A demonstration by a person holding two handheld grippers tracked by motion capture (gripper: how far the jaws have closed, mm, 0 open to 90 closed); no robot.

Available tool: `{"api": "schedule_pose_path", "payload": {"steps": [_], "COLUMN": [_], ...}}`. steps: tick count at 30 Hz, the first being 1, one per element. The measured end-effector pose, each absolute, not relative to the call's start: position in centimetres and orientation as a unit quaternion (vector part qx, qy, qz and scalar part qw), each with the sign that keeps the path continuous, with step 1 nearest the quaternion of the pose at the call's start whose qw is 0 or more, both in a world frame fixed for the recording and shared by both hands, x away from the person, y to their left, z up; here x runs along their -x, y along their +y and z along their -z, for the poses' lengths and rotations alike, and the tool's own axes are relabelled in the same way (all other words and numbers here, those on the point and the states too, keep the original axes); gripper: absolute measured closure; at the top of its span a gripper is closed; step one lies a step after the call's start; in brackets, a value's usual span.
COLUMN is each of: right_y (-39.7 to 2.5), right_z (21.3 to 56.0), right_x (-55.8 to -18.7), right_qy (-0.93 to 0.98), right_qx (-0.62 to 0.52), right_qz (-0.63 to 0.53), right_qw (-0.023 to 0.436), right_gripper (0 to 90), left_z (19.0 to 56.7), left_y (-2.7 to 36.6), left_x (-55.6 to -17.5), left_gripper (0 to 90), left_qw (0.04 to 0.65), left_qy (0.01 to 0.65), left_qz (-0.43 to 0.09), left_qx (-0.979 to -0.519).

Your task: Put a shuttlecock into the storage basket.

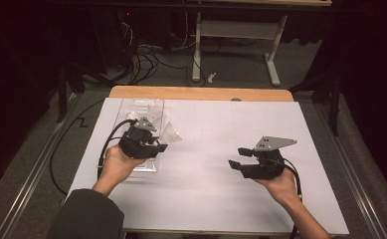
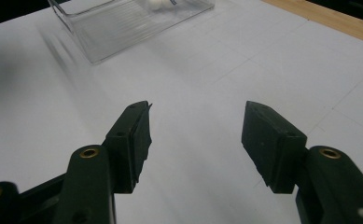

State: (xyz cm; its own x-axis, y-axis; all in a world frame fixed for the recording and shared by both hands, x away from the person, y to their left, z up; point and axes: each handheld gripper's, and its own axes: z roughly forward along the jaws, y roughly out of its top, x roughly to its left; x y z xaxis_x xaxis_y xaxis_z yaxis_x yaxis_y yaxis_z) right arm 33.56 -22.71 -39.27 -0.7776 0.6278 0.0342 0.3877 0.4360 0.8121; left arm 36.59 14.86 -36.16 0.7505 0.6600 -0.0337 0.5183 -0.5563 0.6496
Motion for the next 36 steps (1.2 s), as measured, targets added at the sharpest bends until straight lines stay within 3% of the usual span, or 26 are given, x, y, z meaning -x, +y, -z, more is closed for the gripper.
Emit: {"api": "schedule_pose_path", "payload": {"steps": [36], "right_y": [-24.3], "right_z": [39.5], "right_x": [-32.8], "right_qy": [0.821], "right_qx": [-0.319], "right_qz": [-0.449], "right_qw": [0.15], "right_gripper": [42.2], "left_z": [36.2], "left_y": [19.0], "left_x": [-38.5], "left_gripper": [64.7], "left_qw": [0.305], "left_qy": [0.432], "left_qz": [-0.128], "left_qx": [-0.839]}}
